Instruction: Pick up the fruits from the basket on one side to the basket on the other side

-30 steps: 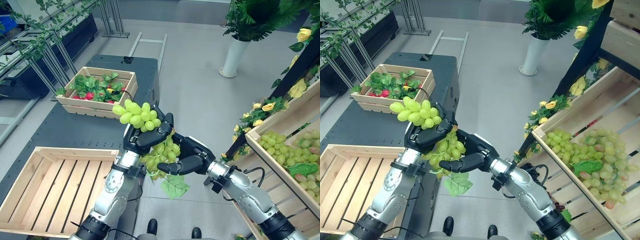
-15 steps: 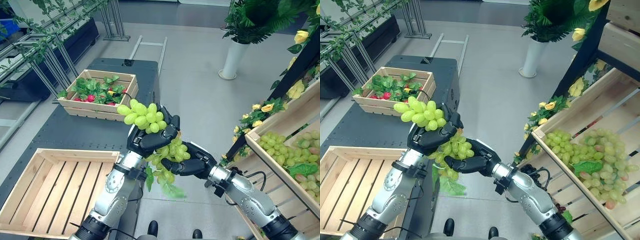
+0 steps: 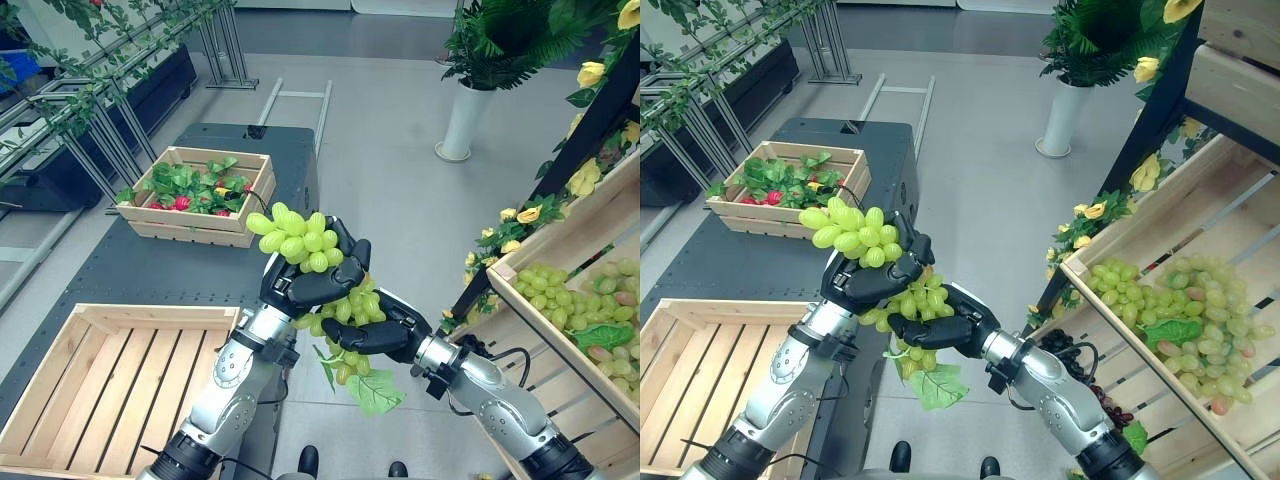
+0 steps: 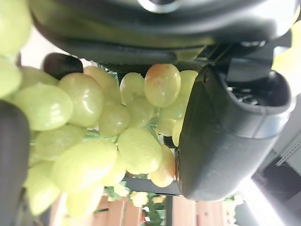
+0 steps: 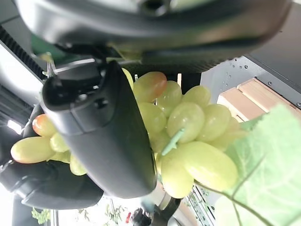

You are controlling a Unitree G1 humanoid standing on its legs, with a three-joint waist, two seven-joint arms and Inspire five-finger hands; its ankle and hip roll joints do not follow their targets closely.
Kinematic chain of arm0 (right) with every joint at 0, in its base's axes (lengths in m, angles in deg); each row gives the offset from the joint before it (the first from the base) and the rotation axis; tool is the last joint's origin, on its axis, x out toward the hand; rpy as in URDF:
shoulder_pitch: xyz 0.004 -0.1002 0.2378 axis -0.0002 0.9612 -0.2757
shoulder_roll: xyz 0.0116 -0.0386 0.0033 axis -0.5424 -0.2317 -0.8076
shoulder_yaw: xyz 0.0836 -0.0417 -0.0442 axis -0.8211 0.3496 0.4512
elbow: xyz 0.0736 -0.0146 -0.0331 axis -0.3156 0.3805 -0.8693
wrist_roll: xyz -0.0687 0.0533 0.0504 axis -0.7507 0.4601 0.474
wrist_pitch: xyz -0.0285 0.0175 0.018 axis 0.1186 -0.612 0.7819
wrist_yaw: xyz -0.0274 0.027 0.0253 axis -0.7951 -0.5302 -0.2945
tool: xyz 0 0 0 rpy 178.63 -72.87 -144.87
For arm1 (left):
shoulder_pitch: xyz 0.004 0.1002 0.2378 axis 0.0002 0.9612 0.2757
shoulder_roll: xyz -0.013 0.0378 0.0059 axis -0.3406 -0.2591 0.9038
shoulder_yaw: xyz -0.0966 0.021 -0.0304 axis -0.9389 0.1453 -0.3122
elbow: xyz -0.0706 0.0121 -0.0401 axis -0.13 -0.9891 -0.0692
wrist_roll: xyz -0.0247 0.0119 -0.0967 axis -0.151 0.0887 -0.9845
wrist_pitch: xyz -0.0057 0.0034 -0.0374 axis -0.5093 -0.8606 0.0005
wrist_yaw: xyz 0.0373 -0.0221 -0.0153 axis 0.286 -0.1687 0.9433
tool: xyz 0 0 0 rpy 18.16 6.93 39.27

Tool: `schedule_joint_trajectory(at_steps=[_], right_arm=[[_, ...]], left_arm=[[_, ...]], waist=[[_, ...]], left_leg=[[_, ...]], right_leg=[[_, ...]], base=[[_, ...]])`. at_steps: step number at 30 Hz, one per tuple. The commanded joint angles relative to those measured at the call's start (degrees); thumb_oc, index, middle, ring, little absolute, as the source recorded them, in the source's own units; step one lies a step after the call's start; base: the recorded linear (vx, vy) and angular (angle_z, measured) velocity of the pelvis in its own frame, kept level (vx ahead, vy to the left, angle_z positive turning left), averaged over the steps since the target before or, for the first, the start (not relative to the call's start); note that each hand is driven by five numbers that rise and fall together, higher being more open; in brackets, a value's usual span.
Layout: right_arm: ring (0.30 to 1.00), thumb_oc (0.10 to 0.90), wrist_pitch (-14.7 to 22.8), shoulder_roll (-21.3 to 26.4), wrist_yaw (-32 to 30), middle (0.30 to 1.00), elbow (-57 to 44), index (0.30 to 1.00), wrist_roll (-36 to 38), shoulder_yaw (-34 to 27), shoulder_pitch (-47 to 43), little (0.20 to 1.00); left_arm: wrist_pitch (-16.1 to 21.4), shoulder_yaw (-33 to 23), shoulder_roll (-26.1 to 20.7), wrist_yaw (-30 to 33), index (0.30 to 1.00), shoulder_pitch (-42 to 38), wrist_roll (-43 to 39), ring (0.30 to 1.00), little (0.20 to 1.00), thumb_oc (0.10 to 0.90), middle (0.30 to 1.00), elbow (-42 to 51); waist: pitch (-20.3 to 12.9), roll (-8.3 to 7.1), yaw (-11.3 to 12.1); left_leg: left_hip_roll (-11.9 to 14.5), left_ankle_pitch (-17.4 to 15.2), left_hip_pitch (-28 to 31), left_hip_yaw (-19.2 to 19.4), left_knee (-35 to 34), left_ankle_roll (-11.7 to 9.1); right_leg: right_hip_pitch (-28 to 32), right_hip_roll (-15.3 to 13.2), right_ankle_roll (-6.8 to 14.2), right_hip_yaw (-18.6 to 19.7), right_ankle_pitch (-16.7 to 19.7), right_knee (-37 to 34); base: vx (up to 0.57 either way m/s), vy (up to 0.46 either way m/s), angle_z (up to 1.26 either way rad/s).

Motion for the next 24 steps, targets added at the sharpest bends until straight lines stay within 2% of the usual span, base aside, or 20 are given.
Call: schedule_joint_trajectory(at_steps=[1, 5, 11, 16, 19, 21, 24], right_arm=[[0.3, 0.4, 9.8, -3.45, -3.9, 0.3, -5.65, 0.3, 6.32, -4.28, -1.12, 0.3], [0.3, 0.4, 11.46, -2.94, -5.68, 0.3, -5.31, 0.3, 4.93, -6.94, -0.21, 0.3], [0.3, 0.4, 14.61, -2.54, -10.02, 0.3, -6.77, 0.3, 2.57, -12.51, 0.54, 0.3], [0.3, 0.4, 17.72, -3.93, -14.85, 0.3, -7.67, 0.3, 3.35, -17.42, -0.85, 0.3], [0.3, 0.4, 18.24, -4.17, -15.93, 0.3, -7.71, 0.3, 3.73, -18.54, -1.6, 0.3], [0.3, 0.4, 18.8, -4.76, -18.24, 0.3, -7.83, 0.3, 3.56, -20.62, -2.98, 0.3], [0.3, 0.4, 18.34, -4.36, -19.85, 0.3, -8.09, 0.3, 2.23, -22.96, -4.43, 0.3]], left_arm=[[8.08, -3.99, -1.18, 3.88, 0.9, -3.52, 7.64, 0.9, 0.9, 0.8, 0.9, 2.59], [9.69, -6.68, -2.4, 6.37, 0.9, -3.4, 12.21, 0.9, 0.9, 0.8, 0.9, 2.58], [11.26, -11.59, -2.68, 14.45, 0.9, -3.71, 19.02, 0.9, 0.9, 0.8, 0.9, 2.88], [9.35, -13.02, -1.02, 16.95, 0.9, -4.57, 16.72, 0.9, 0.9, 0.8, 0.9, 1.83], [9.01, -13.32, -0.48, 17.81, 0.9, -5.0, 16.01, 0.9, 0.9, 0.8, 0.9, 1.46], [9.35, -13.55, 0.62, 21.07, 0.9, -6.16, 16.25, 0.9, 0.9, 0.8, 0.9, 0.86], [8.47, -13.31, 1.7, 22.76, 0.9, -7.66, 16.89, 0.9, 0.9, 0.8, 0.9, 0.68]], waist=[[-6.4, -1.01, -0.01], [-6.28, -0.87, -0.33], [-5.9, -0.7, -1.32], [-5.57, -0.73, -2.39], [-5.35, -0.74, -2.62], [-5.26, -0.74, -3.23], [-5.18, -0.86, -3.99]], left_leg=[[-0.57, -4.01, 0.48, 0.7, 0.1, 2.05], [-0.41, -4.05, 0.65, 0.98, 0.1, 2.04], [-0.16, -4.42, 1.2, 1.6, 0.1, 2.03], [0.06, -4.72, 1.49, 2.04, 0.1, 1.97], [0.26, -4.81, 1.7, 2.5, 0.1, 1.92], [0.55, -4.98, 1.87, 3.14, 0.1, 1.92], [0.8, -5.1, 2.01, 3.74, 0.1, 1.89]], right_leg=[[-1.37, 0.62, -2.54, 0.56, 2.31, 0.08], [-1.44, 0.74, -2.62, 1.12, 2.4, 0.08], [-1.59, 1.13, -2.73, 2.78, 2.61, 0.08], [-1.78, 1.42, -2.73, 4.03, 2.87, 0.08], [-1.83, 1.49, -2.71, 4.43, 2.91, 0.08], [-1.97, 1.64, -2.81, 4.89, 2.97, 0.08], [-2.13, 1.8, -2.84, 5.52, 3.12, 0.08]], base=[[-0.03, 0.014, -0.04], [-0.03, 0.018, -0.1], [-0.04, 0.03, -0.14], [-0.04, 0.027, -0.08], [-0.03, 0.029, -0.2], [-0.04, 0.042, -0.18], [-0.03, 0.031, -0.2]])
